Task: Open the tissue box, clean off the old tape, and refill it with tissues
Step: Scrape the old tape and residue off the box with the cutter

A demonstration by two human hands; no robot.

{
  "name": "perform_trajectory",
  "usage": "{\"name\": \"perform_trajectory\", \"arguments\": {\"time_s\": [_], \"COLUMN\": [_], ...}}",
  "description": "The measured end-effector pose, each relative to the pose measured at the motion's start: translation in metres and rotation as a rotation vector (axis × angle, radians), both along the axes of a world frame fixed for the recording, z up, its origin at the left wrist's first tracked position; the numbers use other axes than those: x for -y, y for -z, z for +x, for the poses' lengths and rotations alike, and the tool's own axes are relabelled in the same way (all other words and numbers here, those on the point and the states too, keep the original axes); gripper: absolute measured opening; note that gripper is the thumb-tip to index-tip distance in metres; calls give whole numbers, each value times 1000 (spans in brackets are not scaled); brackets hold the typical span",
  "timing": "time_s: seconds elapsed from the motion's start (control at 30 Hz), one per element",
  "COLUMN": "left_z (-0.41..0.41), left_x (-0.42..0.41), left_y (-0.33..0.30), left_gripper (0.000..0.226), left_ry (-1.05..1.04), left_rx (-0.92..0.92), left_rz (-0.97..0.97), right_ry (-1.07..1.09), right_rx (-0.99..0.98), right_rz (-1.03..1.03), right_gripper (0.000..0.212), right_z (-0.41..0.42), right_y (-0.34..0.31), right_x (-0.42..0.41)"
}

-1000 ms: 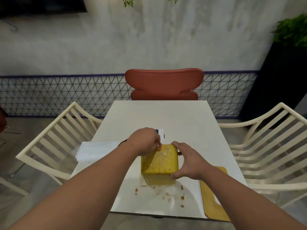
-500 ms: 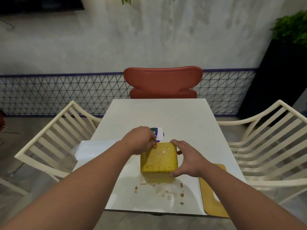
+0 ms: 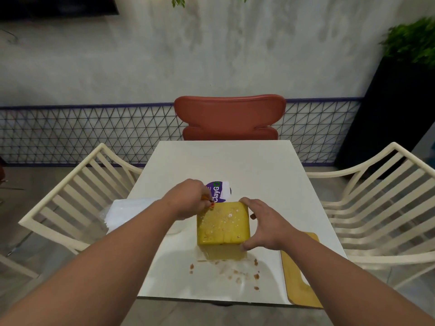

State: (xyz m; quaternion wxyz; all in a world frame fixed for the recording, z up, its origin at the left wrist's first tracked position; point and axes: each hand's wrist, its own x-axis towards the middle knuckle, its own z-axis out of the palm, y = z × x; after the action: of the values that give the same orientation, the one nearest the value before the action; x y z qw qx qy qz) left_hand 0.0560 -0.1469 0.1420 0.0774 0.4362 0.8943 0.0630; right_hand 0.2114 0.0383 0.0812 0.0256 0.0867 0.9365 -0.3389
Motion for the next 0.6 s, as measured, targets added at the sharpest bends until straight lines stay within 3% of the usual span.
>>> {"name": "perform_trajectory", "arguments": {"time_s": [0.17, 0.37, 0.6], "left_z": [-7, -6, 10], "left_x": [23, 25, 6], "left_y": [10, 13, 13], "left_gripper": [25, 26, 27], "left_ry": [-61, -71, -62], "left_rx": [24, 25, -60], "left_rz": [84, 87, 45], "right_ry": [-33, -166, -129], "right_rx": [25, -8, 14], "right_rz": [91, 420, 389], "right_gripper": [117, 118, 113], "right_z": [-2, -22, -23], "right_y": [-9, -26, -22], "right_x": [0, 18, 21]}}
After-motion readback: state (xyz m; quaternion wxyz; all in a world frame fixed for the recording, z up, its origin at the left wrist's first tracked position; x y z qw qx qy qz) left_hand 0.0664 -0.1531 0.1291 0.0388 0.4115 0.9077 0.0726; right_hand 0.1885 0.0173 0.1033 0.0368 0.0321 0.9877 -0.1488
